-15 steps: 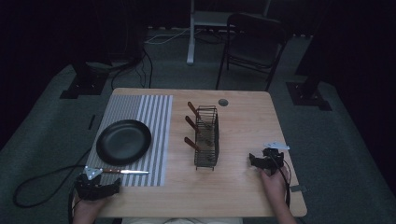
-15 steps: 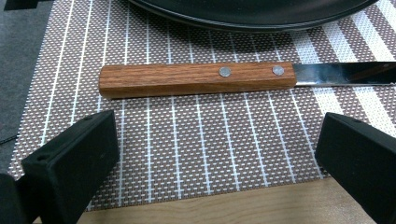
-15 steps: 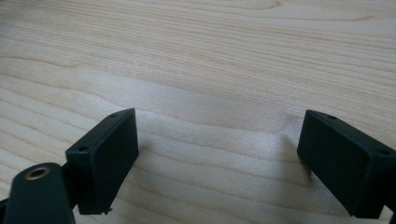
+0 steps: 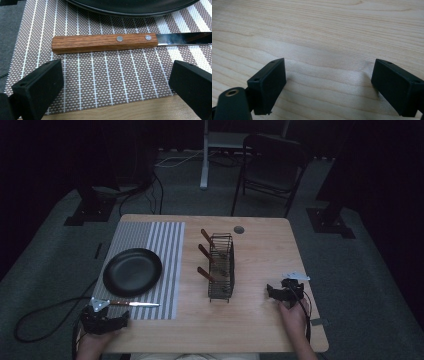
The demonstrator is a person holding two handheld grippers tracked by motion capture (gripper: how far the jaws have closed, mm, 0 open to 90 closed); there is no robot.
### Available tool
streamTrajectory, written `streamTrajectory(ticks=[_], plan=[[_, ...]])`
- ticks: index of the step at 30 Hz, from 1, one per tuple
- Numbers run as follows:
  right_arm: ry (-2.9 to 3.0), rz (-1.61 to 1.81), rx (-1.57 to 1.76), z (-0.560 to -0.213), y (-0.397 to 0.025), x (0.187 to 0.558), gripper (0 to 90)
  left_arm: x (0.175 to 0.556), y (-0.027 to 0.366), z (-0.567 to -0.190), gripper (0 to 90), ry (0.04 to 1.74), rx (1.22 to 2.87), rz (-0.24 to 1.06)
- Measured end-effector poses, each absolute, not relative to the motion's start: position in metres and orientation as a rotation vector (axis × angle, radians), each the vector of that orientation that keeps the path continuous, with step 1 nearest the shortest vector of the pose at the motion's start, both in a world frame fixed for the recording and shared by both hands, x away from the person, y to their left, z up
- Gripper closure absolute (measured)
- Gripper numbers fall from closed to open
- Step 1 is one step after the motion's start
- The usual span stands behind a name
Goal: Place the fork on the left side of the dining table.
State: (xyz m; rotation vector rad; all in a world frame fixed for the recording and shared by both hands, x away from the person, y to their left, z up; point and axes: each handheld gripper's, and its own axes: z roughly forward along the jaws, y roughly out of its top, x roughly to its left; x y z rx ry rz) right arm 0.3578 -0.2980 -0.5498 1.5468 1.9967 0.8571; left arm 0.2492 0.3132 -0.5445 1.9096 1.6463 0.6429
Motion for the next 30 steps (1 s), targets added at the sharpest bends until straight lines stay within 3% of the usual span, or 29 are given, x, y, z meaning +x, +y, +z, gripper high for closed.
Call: streamTrajectory(ticks=[14, 30], plan=[[1.997, 0.857, 1.548, -0.55, -0.298, 0.358, 12.1, 0.247, 0.315, -0.539, 2.3, 1.66, 1.897, 0.577], [1.996, 0.857, 1.547, -0.55, -0.298, 0.358, 12.1, 0.245, 0.296, -0.522, 3.8, 1.544, 1.939, 0.51]])
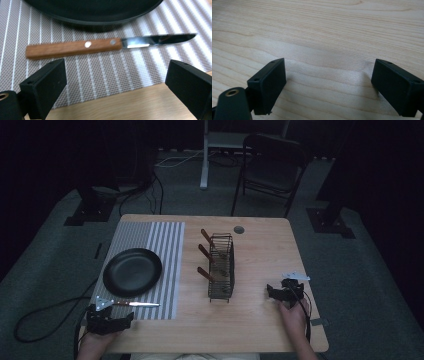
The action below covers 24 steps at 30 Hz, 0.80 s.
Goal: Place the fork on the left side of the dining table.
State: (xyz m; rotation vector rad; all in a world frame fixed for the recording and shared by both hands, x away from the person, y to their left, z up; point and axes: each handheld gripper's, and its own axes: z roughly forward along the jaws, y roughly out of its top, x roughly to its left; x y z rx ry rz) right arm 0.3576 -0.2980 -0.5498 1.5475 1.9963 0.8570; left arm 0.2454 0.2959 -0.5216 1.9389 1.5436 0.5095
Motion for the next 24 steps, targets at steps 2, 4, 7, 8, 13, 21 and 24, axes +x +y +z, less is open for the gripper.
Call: streamTrajectory(ticks=[2, 4, 7, 8, 13, 21, 24], plan=[[1.997, 0.857, 1.547, -0.55, -0.298, 0.358, 12.1, 0.247, 0.292, -0.516, 3.8, 1.525, 1.942, 0.527], [1.996, 0.857, 1.547, -0.55, -0.298, 0.358, 12.1, 0.249, 0.288, -0.51, 3.8, 1.498, 1.945, 0.526], [1.996, 0.857, 1.548, -0.55, -0.298, 0.358, 12.1, 0.253, 0.282, -0.501, 3.8, 1.464, 1.952, 0.526], [1.997, 0.857, 1.547, -0.55, -0.298, 0.358, 12.1, 0.255, 0.279, -0.498, 3.8, 1.453, 1.96, 0.52], [1.997, 0.856, 1.546, -0.55, -0.298, 0.358, 12.1, 0.265, 0.267, -0.484, 3.8, 1.391, 1.982, 0.523], [1.998, 0.855, 1.544, -0.55, -0.298, 0.358, 12.2, 0.279, 0.248, -0.466, 3.8, 1.297, 1.993, 0.505], [1.997, 0.857, 1.544, -0.55, -0.298, 0.358, 12.1, 0.284, 0.241, -0.459, 3.8, 1.267, 2.001, 0.514]])
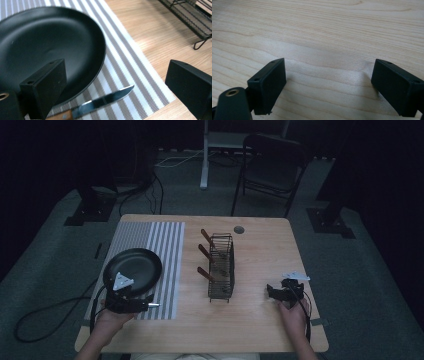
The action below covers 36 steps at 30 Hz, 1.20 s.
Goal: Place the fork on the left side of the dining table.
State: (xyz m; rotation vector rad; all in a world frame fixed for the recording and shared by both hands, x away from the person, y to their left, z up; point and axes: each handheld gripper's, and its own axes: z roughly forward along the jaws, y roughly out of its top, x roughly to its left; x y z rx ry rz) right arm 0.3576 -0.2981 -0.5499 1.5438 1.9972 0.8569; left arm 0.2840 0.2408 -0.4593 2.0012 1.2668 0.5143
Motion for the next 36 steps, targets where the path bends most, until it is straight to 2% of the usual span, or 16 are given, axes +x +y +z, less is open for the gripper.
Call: streamTrajectory(ticks=[8, 36], plan=[[1.997, 0.858, 1.542, -0.55, -0.298, 0.358, 12.3, 0.299, 0.224, -0.448, 3.8, 1.211, 2.017, 0.528], [1.996, 0.857, 1.545, -0.55, -0.298, 0.357, 12.3, 0.343, 0.176, -0.423, 4.6, 1.071, 2.015, 0.447]])
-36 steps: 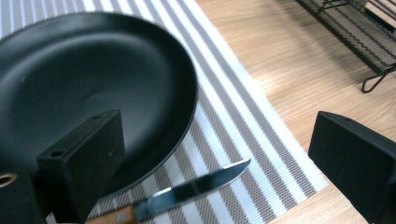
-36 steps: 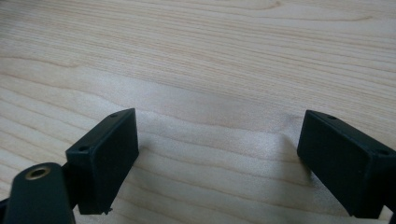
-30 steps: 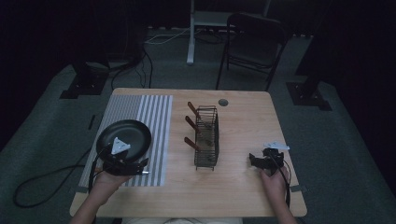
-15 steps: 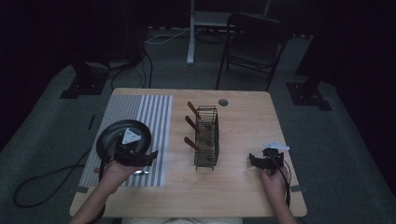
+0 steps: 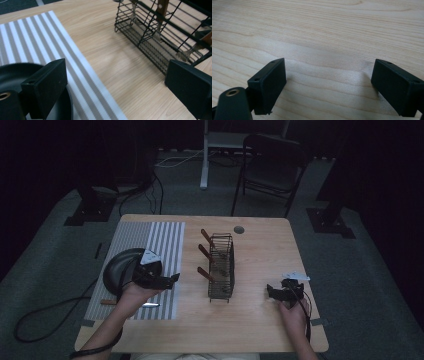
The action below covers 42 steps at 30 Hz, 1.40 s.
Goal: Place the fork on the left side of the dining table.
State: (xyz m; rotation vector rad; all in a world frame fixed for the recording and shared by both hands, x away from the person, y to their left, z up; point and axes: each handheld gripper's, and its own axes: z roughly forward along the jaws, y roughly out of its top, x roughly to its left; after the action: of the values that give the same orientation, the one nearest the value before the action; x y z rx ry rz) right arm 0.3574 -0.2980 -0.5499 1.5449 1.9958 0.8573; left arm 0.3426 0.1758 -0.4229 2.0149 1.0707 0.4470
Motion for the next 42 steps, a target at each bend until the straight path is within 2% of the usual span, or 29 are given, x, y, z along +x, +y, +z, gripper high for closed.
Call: streamTrajectory(ticks=[23, 26, 30, 31, 39, 42], plan=[[1.996, 0.857, 1.543, -0.55, -0.298, 0.357, 12.3, 0.377, 0.139, -0.405, 5.7, 0.997, 1.992, 0.393], [1.996, 0.857, 1.543, -0.55, -0.298, 0.357, 12.3, 0.378, 0.133, -0.403, 10.0, 0.981, 1.991, 0.41], [1.996, 0.857, 1.543, -0.55, -0.298, 0.357, 12.3, 0.382, 0.129, -0.403, 10.5, 0.98, 1.988, 0.382], [1.996, 0.857, 1.543, -0.55, -0.298, 0.357, 12.3, 0.383, 0.128, -0.404, 14.1, 0.981, 1.983, 0.372], [1.995, 0.858, 1.543, -0.55, -0.298, 0.357, 12.3, 0.39, 0.116, -0.401, 15.6, 0.95, 1.987, 0.33], [1.995, 0.858, 1.544, -0.55, -0.298, 0.357, 12.3, 0.394, 0.111, -0.4, 19.0, 0.951, 1.985, 0.329]])
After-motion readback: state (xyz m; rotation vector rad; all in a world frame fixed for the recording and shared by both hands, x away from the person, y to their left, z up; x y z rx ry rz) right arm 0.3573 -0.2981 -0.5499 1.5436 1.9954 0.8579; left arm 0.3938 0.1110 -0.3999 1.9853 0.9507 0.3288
